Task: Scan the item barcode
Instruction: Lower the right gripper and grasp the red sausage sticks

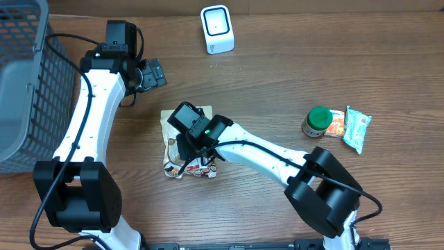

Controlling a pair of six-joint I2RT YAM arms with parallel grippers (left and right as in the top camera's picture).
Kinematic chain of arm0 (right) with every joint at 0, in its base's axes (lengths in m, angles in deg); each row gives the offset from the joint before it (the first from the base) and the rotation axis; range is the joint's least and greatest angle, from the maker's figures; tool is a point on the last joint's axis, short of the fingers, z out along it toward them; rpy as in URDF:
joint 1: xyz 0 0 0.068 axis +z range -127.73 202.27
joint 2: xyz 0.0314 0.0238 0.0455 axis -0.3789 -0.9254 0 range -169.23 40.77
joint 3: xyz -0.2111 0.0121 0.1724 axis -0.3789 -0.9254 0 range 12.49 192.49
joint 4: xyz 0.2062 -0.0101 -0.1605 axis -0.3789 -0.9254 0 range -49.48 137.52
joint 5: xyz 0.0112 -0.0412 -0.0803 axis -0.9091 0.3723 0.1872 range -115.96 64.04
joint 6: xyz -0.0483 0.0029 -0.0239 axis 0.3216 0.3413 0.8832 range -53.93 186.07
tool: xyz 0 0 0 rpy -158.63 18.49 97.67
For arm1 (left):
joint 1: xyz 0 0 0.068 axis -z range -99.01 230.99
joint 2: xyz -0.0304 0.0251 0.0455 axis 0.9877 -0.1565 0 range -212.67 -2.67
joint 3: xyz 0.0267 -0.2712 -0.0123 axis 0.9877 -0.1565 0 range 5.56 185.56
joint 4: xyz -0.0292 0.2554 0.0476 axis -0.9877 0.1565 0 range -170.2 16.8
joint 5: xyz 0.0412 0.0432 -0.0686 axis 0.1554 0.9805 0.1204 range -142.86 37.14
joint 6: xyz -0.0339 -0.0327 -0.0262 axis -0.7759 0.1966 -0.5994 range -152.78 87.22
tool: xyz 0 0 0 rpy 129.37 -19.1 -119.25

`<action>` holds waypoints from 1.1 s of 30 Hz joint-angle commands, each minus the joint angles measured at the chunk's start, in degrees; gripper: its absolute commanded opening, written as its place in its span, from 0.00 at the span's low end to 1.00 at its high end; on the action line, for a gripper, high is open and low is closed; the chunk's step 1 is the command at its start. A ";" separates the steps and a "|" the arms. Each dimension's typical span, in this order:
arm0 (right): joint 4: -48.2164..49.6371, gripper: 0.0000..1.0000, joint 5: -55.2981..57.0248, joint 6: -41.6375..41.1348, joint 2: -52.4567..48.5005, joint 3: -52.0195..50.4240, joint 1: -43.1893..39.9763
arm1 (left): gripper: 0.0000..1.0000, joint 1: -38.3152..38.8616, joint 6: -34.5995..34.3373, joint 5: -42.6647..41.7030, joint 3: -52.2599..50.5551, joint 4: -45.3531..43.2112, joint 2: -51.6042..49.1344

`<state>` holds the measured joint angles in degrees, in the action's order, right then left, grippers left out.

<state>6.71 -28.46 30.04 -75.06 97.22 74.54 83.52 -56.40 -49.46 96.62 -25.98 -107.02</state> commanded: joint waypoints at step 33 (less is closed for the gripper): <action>0.22 0.17 0.74 0.00 -1.22 -4.48 0.17 | 1.00 0.13 -0.39 -0.26 1.01 -0.11 0.96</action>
<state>6.97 -28.09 29.98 -75.87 93.86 74.54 83.52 -56.38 -49.46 96.62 -25.98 -107.02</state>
